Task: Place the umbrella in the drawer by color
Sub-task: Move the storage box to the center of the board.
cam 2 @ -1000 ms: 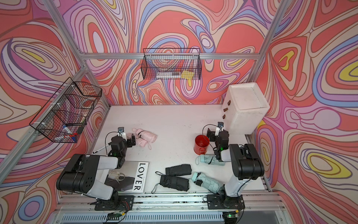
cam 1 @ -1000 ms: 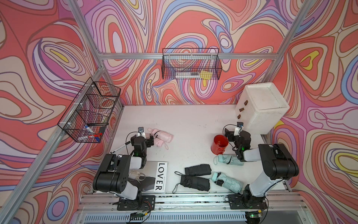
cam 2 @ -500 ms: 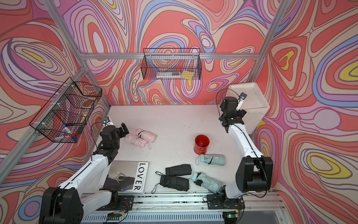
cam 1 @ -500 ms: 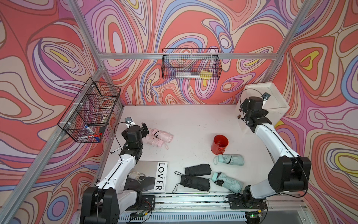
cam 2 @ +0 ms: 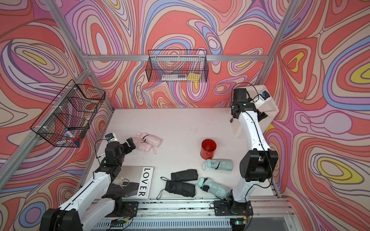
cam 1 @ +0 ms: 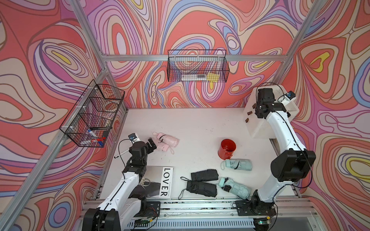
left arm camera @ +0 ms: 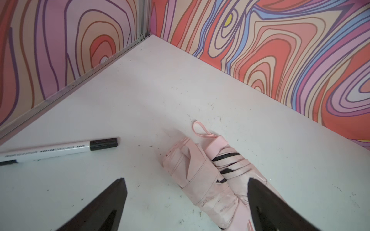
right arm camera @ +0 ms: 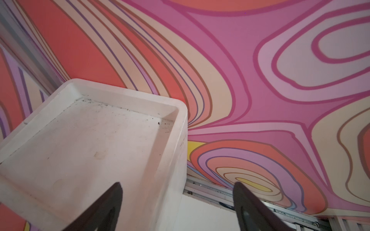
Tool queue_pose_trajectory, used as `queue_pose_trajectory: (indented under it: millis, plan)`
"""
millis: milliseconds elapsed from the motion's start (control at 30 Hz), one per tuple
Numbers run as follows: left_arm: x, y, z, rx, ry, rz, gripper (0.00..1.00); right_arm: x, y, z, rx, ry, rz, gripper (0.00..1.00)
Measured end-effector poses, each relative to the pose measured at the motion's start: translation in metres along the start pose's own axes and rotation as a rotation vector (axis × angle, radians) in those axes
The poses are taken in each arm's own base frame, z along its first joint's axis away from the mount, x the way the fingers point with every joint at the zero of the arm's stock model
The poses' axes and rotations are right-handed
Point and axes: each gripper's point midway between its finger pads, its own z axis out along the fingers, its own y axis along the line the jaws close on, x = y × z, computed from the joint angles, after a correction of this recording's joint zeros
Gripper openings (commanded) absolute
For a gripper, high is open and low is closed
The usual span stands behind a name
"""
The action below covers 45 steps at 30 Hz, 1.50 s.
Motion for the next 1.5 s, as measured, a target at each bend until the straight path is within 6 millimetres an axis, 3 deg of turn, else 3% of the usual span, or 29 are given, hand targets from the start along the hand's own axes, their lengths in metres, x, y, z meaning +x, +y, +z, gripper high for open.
queue_pose_trajectory:
  millis: [167, 333, 533, 700, 933, 1367, 1500]
  plan:
    - [0.002, -0.010, 0.006, 0.048, 0.005, -0.016, 0.99, -0.003, 0.012, 0.024, 0.059, -0.021, -0.015, 0.88]
    - [0.001, -0.019, 0.011, 0.098, 0.005, -0.024, 0.99, 0.018, 0.022, 0.052, 0.113, 0.010, -0.072, 0.87]
    - [0.006, -0.024, 0.013, 0.122, 0.027, -0.052, 0.99, 0.039, 0.006, 0.082, 0.184, 0.087, -0.082, 0.83]
    - [0.012, -0.028, 0.014, 0.148, 0.055, -0.058, 0.99, 0.037, -0.006, 0.092, 0.215, 0.092, -0.043, 0.72]
    - [0.021, -0.030, 0.017, 0.159, 0.089, -0.063, 0.99, 0.039, 0.000, 0.093, 0.188, 0.108, -0.033, 0.61]
    - [0.019, -0.032, 0.017, 0.163, 0.087, -0.069, 0.99, 0.045, 0.002, 0.091, 0.153, 0.138, 0.074, 0.03]
    - [0.017, -0.032, 0.018, 0.162, 0.086, -0.069, 0.99, 0.047, -0.001, 0.086, 0.118, 0.152, 0.122, 0.00]
